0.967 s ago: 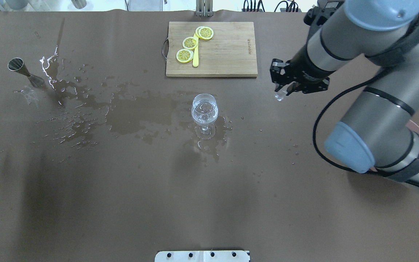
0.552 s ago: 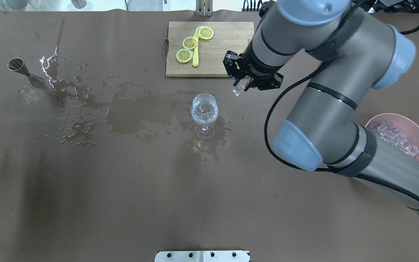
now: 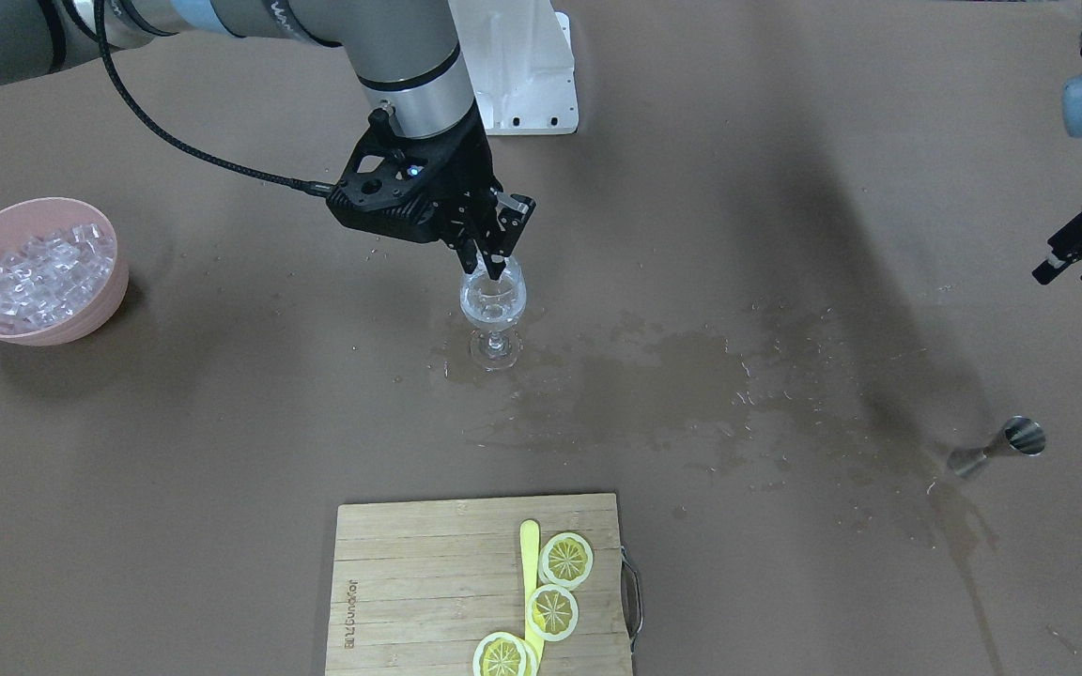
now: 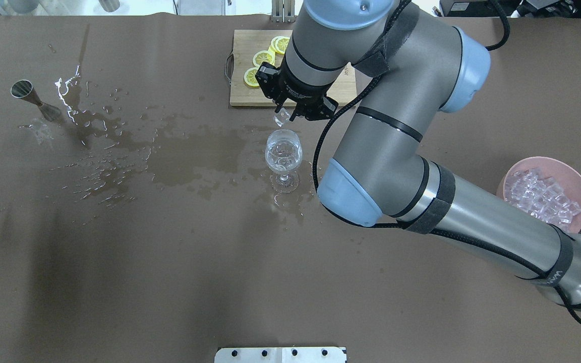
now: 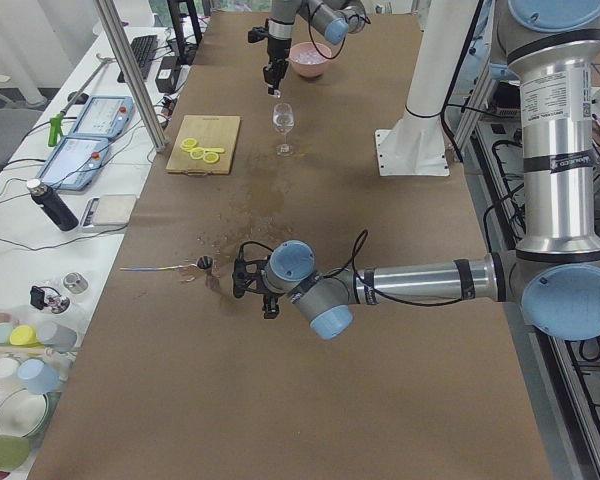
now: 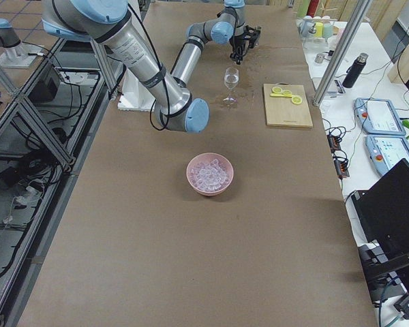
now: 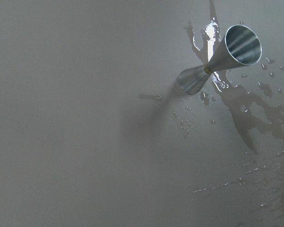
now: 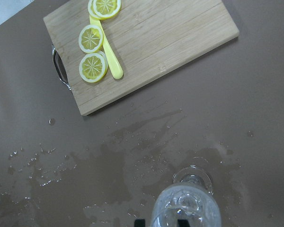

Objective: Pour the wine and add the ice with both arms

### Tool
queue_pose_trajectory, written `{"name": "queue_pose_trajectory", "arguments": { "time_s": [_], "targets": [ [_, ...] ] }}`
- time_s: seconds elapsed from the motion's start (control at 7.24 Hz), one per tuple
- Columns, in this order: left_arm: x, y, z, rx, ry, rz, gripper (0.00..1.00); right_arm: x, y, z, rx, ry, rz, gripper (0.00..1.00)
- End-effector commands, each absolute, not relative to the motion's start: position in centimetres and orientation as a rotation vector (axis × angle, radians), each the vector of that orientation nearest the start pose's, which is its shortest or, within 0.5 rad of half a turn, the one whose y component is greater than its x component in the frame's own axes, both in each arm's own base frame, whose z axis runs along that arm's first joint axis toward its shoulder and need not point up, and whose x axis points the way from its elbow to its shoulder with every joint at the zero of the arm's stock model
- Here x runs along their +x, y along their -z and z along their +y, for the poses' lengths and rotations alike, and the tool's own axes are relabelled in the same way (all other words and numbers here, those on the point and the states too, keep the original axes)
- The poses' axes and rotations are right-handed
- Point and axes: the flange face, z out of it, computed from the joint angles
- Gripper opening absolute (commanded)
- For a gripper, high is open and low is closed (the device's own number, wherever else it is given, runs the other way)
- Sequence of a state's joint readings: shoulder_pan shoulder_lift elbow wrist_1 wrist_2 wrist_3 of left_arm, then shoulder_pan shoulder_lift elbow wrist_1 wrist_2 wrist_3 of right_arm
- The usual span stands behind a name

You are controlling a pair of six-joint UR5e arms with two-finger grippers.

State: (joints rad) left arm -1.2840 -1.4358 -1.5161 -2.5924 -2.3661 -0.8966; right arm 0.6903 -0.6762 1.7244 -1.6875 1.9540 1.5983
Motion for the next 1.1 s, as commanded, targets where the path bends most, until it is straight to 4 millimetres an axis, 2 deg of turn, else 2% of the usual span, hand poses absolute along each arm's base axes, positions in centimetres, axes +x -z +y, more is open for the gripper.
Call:
{"name": "queue_pose_trajectory", "arguments": {
  "time_s": [0.0,0.28,0.41,0.55,0.69,0.97],
  "targets": [
    [6.7,-62.9,-44.6,0.239,0.219,1.057,0.97,-45.1,-7.0,-49.5,-0.042,-0.482,-0.984,1.00],
    [6.8,-63.0,-44.9,0.242,0.219,1.052,0.97,-44.3,-8.3,-49.1,-0.044,-0.467,-0.982,1.00],
    [6.8,-62.9,-45.2,0.242,0.221,1.048,0.97,-42.3,-11.2,-49.6,-0.029,-0.462,-0.961,1.00],
    [6.7,-63.2,-45.3,0.241,0.222,1.042,0.97,-38.8,-15.2,-50.4,0.019,-0.401,-0.928,1.00],
    [6.5,-63.4,-45.3,0.247,0.222,1.035,0.97,-34.5,-19.4,-52.7,0.036,-0.341,-0.892,1.00],
    [4.8,-64.8,-46.0,0.315,0.120,0.916,0.97,-24.8,-27.0,-56.5,0.082,-0.215,-0.840,1.00]
  ]
}}
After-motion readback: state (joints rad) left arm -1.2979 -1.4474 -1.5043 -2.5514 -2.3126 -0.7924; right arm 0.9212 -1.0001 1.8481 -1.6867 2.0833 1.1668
